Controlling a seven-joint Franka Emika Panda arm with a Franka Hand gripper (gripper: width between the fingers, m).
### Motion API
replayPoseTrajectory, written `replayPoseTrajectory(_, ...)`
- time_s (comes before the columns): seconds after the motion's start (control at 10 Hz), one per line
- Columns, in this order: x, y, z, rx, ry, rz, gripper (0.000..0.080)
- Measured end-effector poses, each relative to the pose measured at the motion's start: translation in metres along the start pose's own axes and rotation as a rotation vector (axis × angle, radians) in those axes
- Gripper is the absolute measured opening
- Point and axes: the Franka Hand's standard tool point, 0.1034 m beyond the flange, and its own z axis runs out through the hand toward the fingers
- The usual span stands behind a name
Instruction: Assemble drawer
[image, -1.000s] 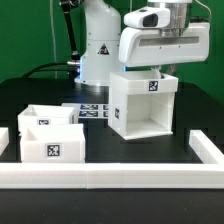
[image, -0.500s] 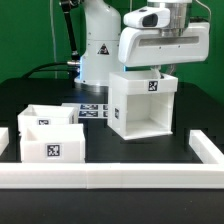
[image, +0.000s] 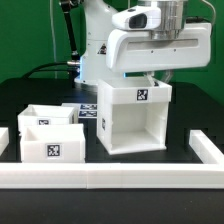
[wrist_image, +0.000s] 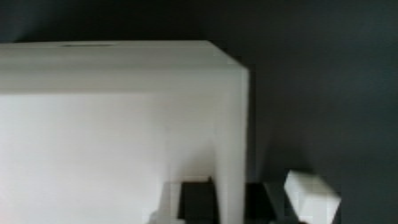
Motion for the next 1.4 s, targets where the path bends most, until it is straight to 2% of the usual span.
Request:
replayPoseTrajectory(0.2, 0.03, -0.001, -0.001, 0.013, 0.03, 0.119, 0.0038)
replayPoseTrajectory(0.4, 0.039, 0.001, -0.001, 0.015, 0.042, 0.143, 0.0038)
replayPoseTrajectory(0.6, 0.056, -0.008, -0.001, 0.02, 0.057, 0.199, 0.0038)
replayPoseTrajectory(0.9, 0.056, -0.008, -0.002, 0.022, 0.06, 0.216, 0.0038)
replayPoseTrajectory(1.2, 0.058, -0.011, -0.003, 0.037, 0.064, 0.399, 0.0038)
replayPoseTrajectory(1.4, 0.057, -0.006, -0.003, 0.066, 0.057, 0.685, 0.0038)
